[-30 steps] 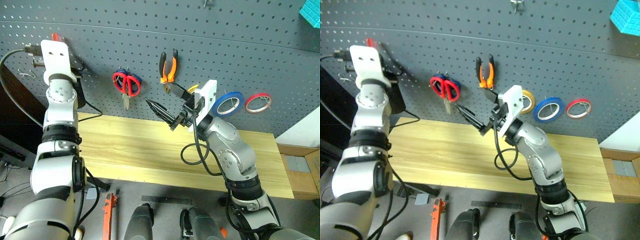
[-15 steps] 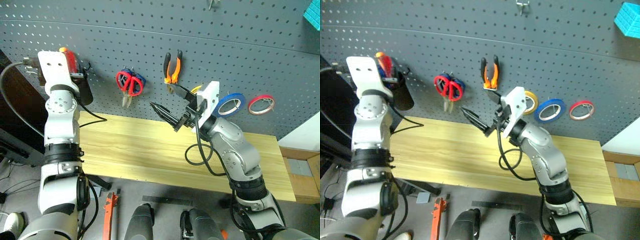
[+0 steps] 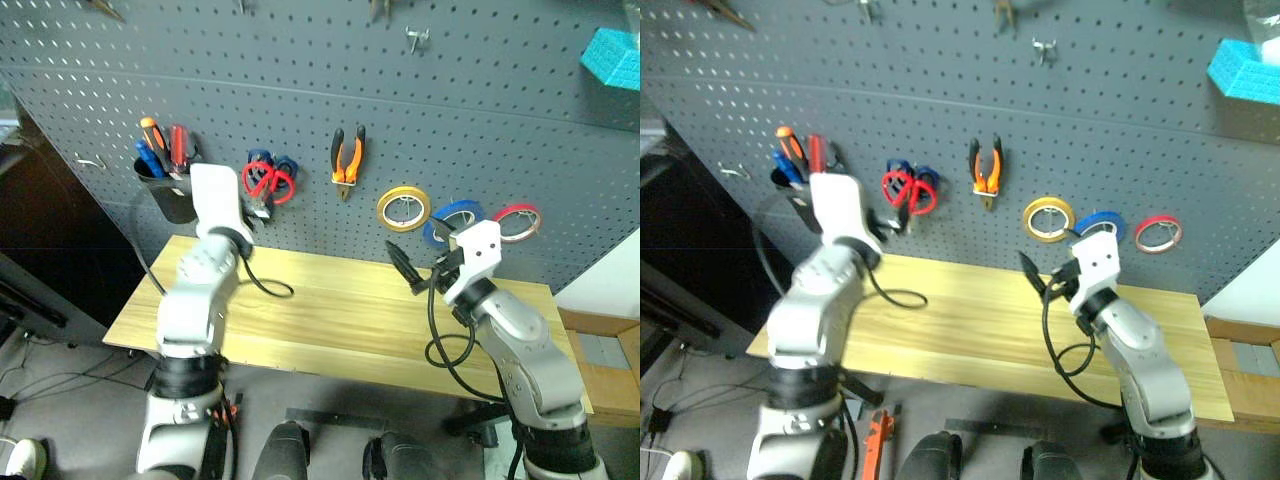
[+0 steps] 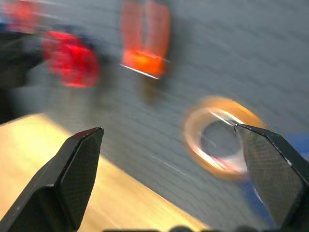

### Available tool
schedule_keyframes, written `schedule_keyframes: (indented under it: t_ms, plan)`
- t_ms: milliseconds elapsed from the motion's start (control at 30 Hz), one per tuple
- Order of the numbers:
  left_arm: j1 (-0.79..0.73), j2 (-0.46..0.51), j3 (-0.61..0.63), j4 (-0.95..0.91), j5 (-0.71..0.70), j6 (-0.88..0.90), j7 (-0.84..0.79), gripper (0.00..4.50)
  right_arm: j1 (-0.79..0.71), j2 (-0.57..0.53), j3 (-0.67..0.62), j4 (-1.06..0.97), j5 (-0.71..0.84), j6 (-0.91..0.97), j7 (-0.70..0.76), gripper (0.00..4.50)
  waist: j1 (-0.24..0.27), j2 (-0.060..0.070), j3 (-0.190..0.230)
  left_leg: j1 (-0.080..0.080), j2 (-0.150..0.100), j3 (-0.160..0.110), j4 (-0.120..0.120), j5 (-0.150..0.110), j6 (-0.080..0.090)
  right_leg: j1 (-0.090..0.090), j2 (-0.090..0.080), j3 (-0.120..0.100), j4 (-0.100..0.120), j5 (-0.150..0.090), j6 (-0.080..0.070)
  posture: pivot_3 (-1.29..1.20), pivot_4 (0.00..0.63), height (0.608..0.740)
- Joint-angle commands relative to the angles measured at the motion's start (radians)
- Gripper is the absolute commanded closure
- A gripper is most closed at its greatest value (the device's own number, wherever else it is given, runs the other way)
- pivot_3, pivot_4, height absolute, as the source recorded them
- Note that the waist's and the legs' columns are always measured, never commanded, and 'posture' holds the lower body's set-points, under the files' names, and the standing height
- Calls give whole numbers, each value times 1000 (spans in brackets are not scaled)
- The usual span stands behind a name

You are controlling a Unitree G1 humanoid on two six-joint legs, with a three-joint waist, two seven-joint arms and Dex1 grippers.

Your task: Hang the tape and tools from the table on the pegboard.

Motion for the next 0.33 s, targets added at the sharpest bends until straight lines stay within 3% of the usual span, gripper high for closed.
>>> schedule_keyframes:
  t_ms: [33,167,333]
  plan:
    - [37,2,16,8,4,-46,-22,39,54,33,-48,-13,-1,25,-54,0,-7,1,-8,0,0,0,0,0,0,0,1,0,0,0,-1,55,35,740]
    - [69,21,32,86,12,-112,-54,39,83,52,-60,45,-15,10,-73,0,-25,9,-21,11,0,-1,0,0,0,9,2,0,0,0,-4,50,27,740]
    - [59,60,77,210,-1,-178,-104,39,64,59,-76,117,-5,-19,-69,0,-27,12,-38,12,0,-1,0,1,1,9,2,1,0,0,-6,55,17,740]
